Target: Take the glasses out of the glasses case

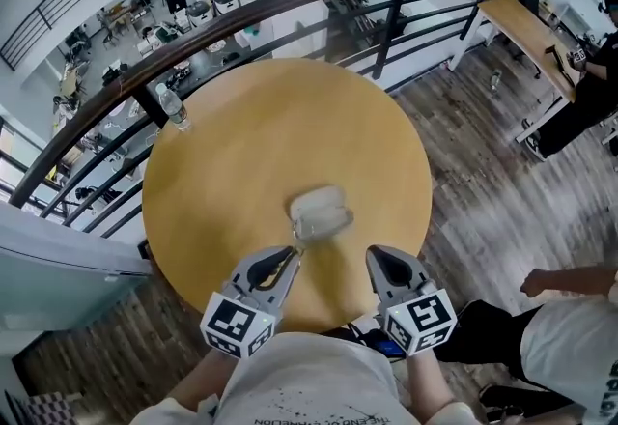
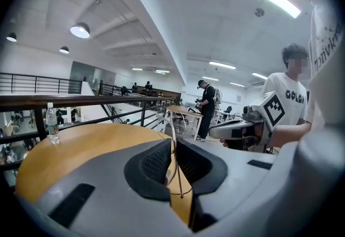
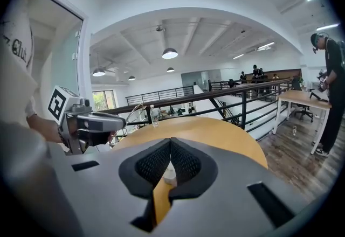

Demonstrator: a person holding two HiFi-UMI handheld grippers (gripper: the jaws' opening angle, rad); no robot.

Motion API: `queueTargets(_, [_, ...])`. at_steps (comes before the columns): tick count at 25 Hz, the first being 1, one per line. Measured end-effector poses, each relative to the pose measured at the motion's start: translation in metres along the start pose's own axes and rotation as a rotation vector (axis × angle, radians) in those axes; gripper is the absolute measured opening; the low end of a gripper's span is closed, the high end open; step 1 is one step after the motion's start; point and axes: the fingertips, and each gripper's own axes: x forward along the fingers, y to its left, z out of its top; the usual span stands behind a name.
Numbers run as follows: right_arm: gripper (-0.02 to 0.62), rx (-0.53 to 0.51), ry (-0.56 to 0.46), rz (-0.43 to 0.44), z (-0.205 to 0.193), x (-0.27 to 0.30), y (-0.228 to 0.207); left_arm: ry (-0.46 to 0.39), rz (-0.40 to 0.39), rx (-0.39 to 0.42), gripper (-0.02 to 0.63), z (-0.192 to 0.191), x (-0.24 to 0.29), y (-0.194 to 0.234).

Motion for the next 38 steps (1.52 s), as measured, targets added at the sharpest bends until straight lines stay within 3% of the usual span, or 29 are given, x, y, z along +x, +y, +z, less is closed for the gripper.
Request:
queueTargets(8, [0.025, 0.032, -0.016, -0.044, -0.002, -0.008, -0.007, -0.007, -0.025, 0.044, 0.049, 0.008, 0.005, -0.005])
queueTargets(38, [0.025, -0.022, -0.001, 0.002, 0.000, -0.009, 0.004, -0.018, 0.019, 0.040, 0.049, 0.007, -0.006, -0.009])
